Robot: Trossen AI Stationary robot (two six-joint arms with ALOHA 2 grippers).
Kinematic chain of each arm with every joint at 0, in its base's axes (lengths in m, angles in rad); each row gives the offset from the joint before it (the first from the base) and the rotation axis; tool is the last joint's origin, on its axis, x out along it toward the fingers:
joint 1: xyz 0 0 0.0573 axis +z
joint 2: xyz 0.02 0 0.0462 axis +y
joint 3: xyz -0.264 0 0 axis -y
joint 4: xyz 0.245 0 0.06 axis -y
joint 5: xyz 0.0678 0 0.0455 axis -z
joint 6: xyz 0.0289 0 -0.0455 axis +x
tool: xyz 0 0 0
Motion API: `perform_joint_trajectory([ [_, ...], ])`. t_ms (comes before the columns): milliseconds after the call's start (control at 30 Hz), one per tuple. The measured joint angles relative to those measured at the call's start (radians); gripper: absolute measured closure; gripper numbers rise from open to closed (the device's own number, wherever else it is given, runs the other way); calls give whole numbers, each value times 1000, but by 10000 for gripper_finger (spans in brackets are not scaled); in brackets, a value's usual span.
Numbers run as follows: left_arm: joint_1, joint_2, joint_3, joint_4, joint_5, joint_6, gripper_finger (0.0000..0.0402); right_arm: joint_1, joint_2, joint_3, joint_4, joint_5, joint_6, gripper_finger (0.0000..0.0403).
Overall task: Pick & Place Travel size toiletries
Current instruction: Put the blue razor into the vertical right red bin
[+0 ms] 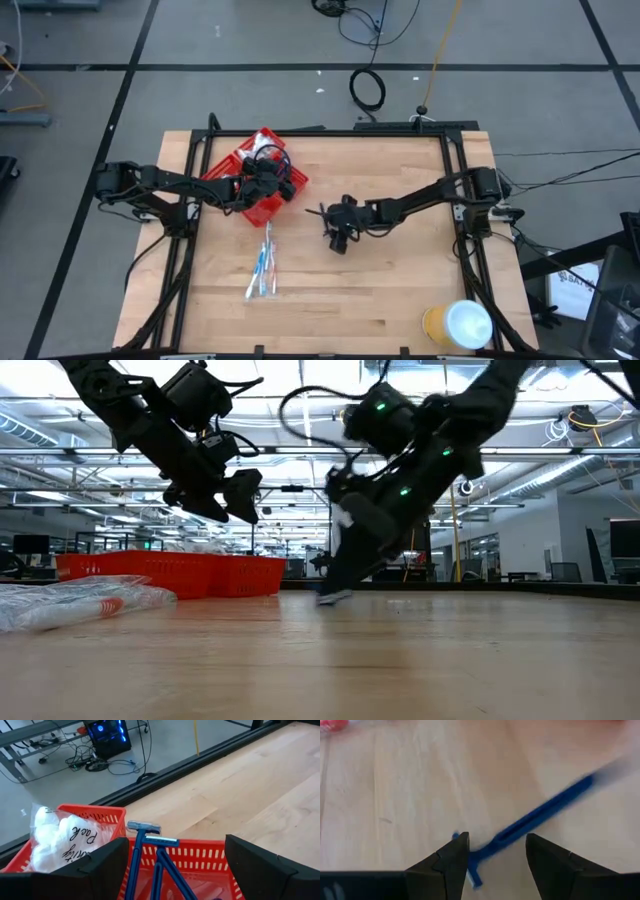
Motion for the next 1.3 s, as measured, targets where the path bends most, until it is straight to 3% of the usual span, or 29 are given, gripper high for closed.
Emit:
perform_joint_trajectory([
  [267, -1, 0, 0, -12, 5, 4, 78, -8, 27, 43, -120, -2, 3, 217],
  [533, -1, 0, 0, -14, 6, 5, 78, -8, 27, 43, -219, -2, -38, 246],
  [767, -1, 0, 0, -18, 6, 5, 78, 5, 14, 42, -236, -4, -111, 258],
  [1033, -1, 0, 0, -18, 6, 3, 78, 0, 5, 40, -210, -40, -28, 258],
  [1300, -1, 0, 0, -18, 6, 4, 78, 8, -21, 40, -321, -80, -85, 263],
])
